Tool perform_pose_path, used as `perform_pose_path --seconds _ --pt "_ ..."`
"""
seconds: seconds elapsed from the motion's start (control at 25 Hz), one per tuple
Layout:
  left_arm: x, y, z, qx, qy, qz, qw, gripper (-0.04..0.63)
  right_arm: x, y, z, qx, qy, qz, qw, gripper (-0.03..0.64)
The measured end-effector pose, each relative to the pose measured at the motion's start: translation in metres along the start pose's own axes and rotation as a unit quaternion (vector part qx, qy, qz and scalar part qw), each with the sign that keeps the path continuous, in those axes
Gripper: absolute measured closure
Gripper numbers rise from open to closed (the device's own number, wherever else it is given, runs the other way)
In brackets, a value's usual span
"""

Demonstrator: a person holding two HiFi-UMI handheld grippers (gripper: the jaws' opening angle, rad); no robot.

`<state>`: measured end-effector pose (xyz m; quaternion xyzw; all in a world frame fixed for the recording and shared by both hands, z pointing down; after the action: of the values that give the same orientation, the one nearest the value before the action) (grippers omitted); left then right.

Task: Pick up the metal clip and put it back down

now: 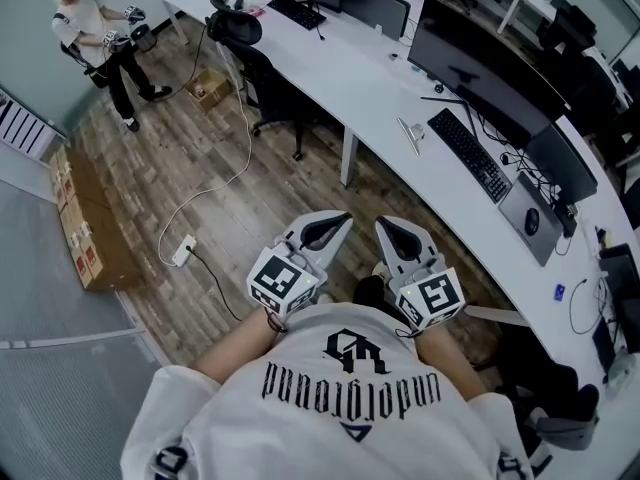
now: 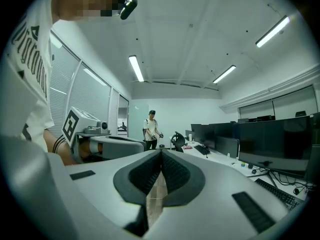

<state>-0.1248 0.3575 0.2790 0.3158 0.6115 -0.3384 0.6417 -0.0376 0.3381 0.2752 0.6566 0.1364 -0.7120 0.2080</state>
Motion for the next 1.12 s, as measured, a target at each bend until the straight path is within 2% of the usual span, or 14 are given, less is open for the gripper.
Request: perform_pose_path --seconds 0.24,0.52,1.12 --pt "-0.001 -0.022 0.022 0.006 -0.002 -0.004 1.0000 0.583 0.000 0.027 0.017 0.001 0.001 0.007 1.000 0.604" --pt "-0.002 -0.042 0.070 0.008 -0.007 -0.006 0.9999 0.583 0.003 0.078 0.032 0.004 0.000 0.014 1.000 0.604" --pt "0.006 -0.073 0.228 0.021 -0.012 -0.016 0.9996 0.583 0.013 0.242 0.037 0.006 -0.017 0.025 1.000 0.604"
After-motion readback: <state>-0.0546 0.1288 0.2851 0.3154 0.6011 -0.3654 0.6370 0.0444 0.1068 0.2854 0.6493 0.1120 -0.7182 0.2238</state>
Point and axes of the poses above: the fingertips, and each gripper's own axes: z forward along the fingers, y to its right, x out of its top, the point moved 3 cm from there along -z, backward along the fingers, and after that the axes turned 4 degrees about z, right-handed, at the moved point
